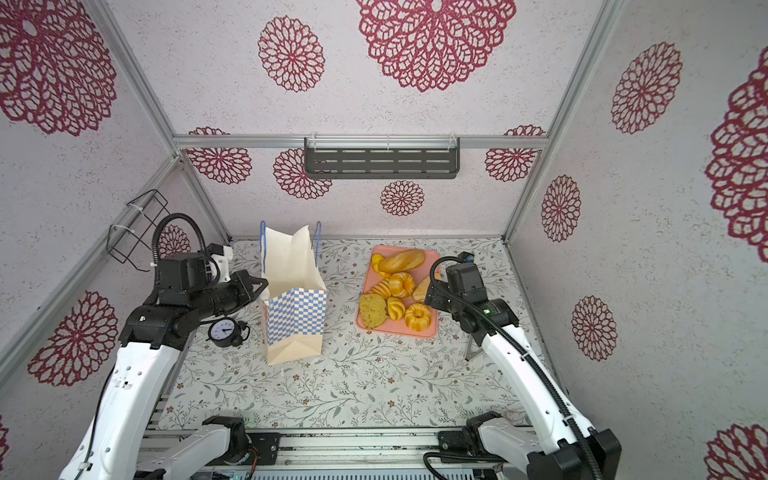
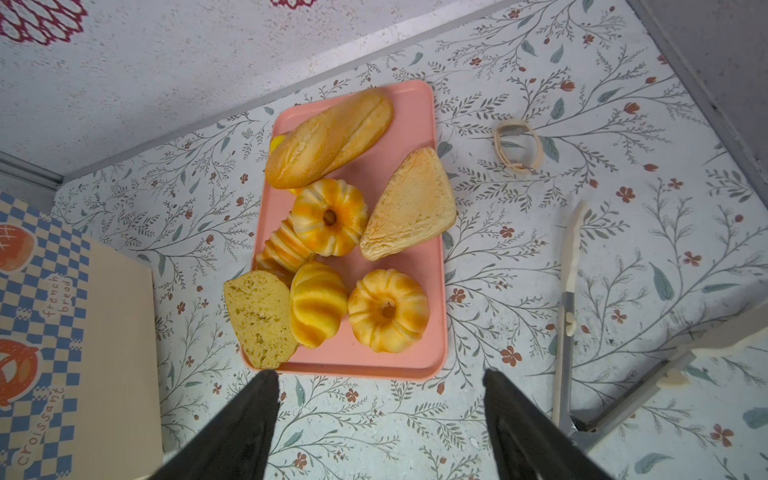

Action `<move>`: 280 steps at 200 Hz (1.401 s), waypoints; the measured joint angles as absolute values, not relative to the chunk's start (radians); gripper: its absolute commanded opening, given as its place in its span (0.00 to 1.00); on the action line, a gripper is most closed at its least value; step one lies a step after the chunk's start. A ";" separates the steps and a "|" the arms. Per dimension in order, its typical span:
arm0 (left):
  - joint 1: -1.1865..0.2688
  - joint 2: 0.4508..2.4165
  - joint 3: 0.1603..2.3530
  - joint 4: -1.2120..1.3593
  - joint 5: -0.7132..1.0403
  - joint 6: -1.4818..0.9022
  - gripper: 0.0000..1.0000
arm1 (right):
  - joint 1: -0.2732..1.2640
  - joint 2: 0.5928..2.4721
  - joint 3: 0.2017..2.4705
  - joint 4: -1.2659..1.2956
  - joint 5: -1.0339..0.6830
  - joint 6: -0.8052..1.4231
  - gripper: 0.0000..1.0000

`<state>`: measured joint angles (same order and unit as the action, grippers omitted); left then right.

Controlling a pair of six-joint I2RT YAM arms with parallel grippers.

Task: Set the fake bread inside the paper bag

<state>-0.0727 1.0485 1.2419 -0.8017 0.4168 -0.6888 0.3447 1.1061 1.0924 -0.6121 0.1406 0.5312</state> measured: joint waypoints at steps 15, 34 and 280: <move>-0.071 1.052 1.222 -0.767 0.489 -0.708 0.00 | 0.325 1.106 1.089 -0.612 0.132 0.525 0.80; -0.068 1.046 1.209 -0.735 0.558 -0.724 0.00 | 0.309 1.108 1.086 -0.616 0.126 0.522 0.80; -0.002 0.940 1.121 -0.926 0.459 -0.648 0.97 | 0.260 1.144 1.088 -0.657 0.119 0.488 0.78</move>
